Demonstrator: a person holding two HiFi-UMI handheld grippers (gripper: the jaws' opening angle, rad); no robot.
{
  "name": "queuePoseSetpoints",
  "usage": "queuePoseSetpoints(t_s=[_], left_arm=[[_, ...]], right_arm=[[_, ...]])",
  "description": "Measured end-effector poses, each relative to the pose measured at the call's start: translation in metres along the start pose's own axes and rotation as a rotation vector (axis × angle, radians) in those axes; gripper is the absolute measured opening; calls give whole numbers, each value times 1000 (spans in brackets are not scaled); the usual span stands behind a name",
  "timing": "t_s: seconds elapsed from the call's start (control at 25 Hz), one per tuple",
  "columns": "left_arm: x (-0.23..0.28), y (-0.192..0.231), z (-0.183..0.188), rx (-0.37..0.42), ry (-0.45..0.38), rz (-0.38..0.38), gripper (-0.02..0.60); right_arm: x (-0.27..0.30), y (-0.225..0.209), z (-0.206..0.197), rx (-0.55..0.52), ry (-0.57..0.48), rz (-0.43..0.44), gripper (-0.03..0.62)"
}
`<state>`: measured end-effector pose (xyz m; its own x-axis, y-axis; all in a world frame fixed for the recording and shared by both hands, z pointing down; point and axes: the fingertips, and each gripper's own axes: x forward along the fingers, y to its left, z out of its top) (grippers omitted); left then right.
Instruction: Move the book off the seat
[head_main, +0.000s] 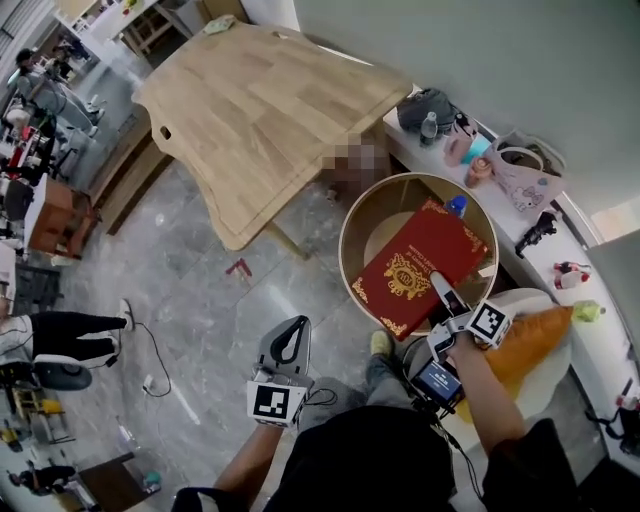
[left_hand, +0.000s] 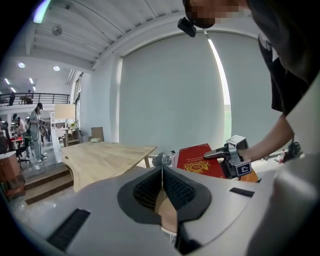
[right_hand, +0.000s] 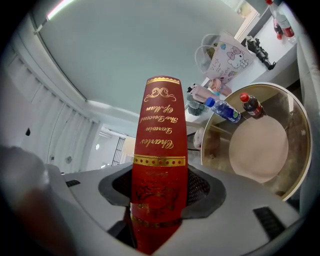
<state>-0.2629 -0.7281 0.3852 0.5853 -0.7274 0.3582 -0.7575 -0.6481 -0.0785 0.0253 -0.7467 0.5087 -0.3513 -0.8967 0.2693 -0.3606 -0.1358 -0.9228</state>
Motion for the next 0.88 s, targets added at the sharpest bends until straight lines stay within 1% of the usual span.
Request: queuePoseSetpoints(t_s=[0.2,0.28,0.4,0.44,0.56,0.68,0.72,0.8,0.88], left_arm=[[20,0,-16,-44,39,-24,15],[28,1,-28,-56,58,-45,14],[32,3,-53,-57,112,-60,14],[35,4,-58,-54,125,-67,14],[51,4,-68,-55,140,-95,15],[73,6,-75,-58,133,-119,14],[77,5,-80,-60,140,-127,14],[86,2,-89,-69,147,-137,14],[97,-2,-96,-75,143,-147,14]], right_arm=[[29,-23,-10,62,27,-10,247],[36,-39,-14,68,32,-49,247],[44,-68,-26,69,58,-137,247],[49,-75,-29,77,59,-143,247],[65,-93,-31,105,45,-110,247],[74,-118,-32,114,53,-184,247],[75,-124,-35,112,59,-191,247],[80,-135,-39,106,68,-182,247],[87,-144,-40,92,67,-148,247]])
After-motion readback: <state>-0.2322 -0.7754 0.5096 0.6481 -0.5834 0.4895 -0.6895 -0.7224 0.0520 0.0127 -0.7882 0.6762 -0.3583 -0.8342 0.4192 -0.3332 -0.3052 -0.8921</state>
